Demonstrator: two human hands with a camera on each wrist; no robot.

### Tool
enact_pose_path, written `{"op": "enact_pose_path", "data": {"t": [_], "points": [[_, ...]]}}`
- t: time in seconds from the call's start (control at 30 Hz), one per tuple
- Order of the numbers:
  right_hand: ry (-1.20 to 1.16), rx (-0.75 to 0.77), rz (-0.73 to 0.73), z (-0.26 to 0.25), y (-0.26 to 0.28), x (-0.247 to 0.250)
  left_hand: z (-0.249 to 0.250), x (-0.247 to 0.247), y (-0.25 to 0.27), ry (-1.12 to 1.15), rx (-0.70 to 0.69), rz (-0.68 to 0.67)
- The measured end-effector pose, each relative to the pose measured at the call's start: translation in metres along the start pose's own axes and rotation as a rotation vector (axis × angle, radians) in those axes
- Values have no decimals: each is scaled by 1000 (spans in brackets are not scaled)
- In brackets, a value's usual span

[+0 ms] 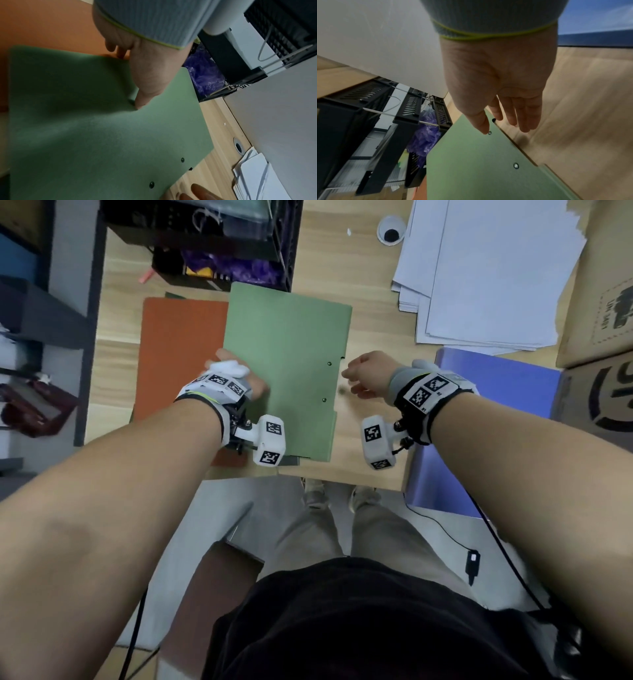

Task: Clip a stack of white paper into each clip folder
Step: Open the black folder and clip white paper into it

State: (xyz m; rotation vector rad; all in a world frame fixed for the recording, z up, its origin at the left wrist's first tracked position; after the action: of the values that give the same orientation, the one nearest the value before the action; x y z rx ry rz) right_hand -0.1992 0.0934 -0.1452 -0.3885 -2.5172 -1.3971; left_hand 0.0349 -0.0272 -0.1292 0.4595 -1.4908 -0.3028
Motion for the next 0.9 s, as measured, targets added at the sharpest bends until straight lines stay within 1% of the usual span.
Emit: {"op": "enact_pose_path", "data": {"t": [0.07,0.13,0.23,0.3,0.4,0.5,0.53,0.6,0.67,0.77,0.8,0.83,0.9], "points": [[30,-24,-10,5,-4,-10,-6,0,-4,0,8,5],[4,-56,-21,7,-5,-19,-7,2,-7,14,0,12],[-51,-101,11,8,-9,-22,6,9,-2,-4,11,-65],[-56,-130,50,12,-10,-18,13,12,-1,9,13,-81],[-126,-136,77,18,-9,-4,21,12,-4,42,-58,-85],[-278,-131,91,14,6,17,33,5,4,3,-103,-192],[-334,-104,74,9,14,26,38,5,8,6,-124,-206],[-384,-43,42,0,31,45,51,0,14,33,-153,-276],[-395,3,1,-9,46,61,63,0,20,134,-166,-332],[-388,57,-59,-16,62,82,97,10,36,237,-290,-339],[-372,74,-69,-19,65,85,109,14,43,303,-327,-356],[-355,91,-84,-22,70,87,123,19,54,406,-348,-413],[-341,135,-132,-30,80,85,149,28,81,613,-354,-584]]}}
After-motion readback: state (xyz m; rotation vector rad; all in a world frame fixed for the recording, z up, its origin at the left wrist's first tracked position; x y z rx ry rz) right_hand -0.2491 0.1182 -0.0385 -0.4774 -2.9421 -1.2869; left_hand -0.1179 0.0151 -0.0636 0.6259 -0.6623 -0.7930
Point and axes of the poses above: each hand's wrist, its own y-axis away from the middle knuckle, its own x-axis out of the back of the hand, z = x × y, the point moved 7 cm from there along -y, towards the middle knuckle, and after that the axes turned 8 degrees about z, right-handed, at the moved point
